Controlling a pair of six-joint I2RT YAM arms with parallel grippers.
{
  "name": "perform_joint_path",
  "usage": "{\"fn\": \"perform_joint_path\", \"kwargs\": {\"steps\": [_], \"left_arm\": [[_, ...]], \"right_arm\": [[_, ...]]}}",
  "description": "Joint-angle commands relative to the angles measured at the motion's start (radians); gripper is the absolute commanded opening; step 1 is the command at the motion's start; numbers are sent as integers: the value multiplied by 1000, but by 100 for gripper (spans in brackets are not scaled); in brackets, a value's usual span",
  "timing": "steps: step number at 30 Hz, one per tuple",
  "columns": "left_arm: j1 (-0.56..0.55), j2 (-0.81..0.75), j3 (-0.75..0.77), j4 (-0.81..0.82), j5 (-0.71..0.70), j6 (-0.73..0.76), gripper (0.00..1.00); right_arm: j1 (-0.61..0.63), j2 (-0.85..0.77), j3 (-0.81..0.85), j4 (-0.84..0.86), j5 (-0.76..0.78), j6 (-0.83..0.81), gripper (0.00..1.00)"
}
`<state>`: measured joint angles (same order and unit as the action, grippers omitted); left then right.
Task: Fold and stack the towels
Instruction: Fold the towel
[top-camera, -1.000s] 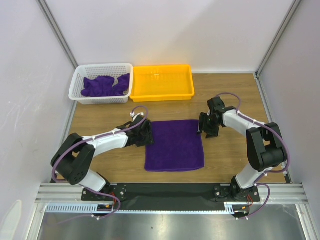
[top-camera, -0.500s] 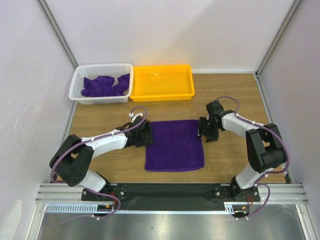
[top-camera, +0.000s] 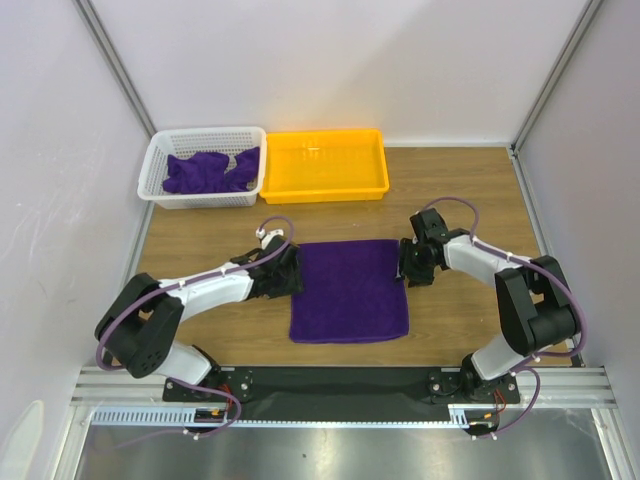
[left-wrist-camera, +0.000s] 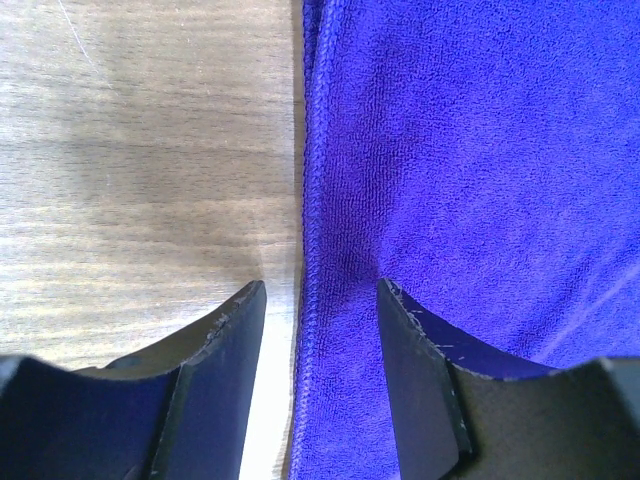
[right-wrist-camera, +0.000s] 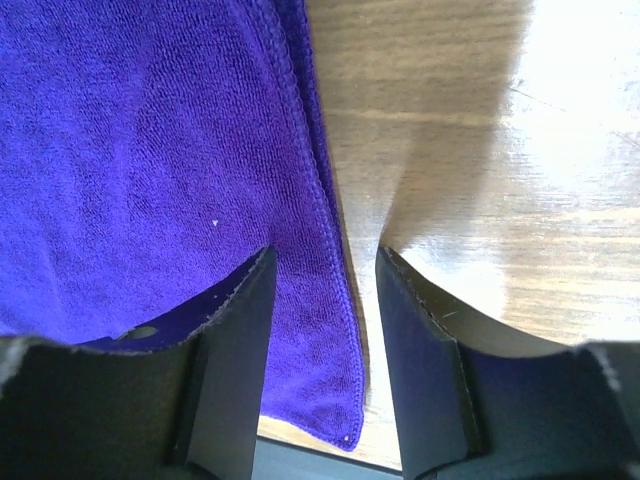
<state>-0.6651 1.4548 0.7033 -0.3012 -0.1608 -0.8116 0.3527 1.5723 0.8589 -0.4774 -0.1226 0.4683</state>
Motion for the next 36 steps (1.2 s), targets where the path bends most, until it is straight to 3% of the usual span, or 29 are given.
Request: {"fn": "perform_joint_path", "kwargs": {"steps": [1, 17, 20, 21, 23, 24, 28, 36], "left_arm": [[-21, 35, -21, -27, -3, -9, 54], [-57, 110, -19, 25, 23, -29, 45], [-57, 113, -21, 30, 18, -26, 34], [-57, 114, -22, 30, 17, -23, 26], [-57, 116, -22, 31, 12, -20, 16], [-57, 119, -21, 31, 3, -12, 0], [-59, 93, -8, 19, -26, 15, 0], [-56, -114, 47, -44, -85, 77, 0]], "right_arm": [[17, 2, -49, 23, 35, 16, 49], [55, 34, -80, 99, 28, 53, 37], [57, 37, -89, 105, 29, 53, 25], [57, 37, -90, 108, 28, 56, 21], [60, 29, -100, 114, 28, 62, 5], [58, 23, -100, 115, 32, 66, 0], [58, -24, -87, 92, 49, 61, 0], [60, -170, 23, -24, 66, 41, 0]]}}
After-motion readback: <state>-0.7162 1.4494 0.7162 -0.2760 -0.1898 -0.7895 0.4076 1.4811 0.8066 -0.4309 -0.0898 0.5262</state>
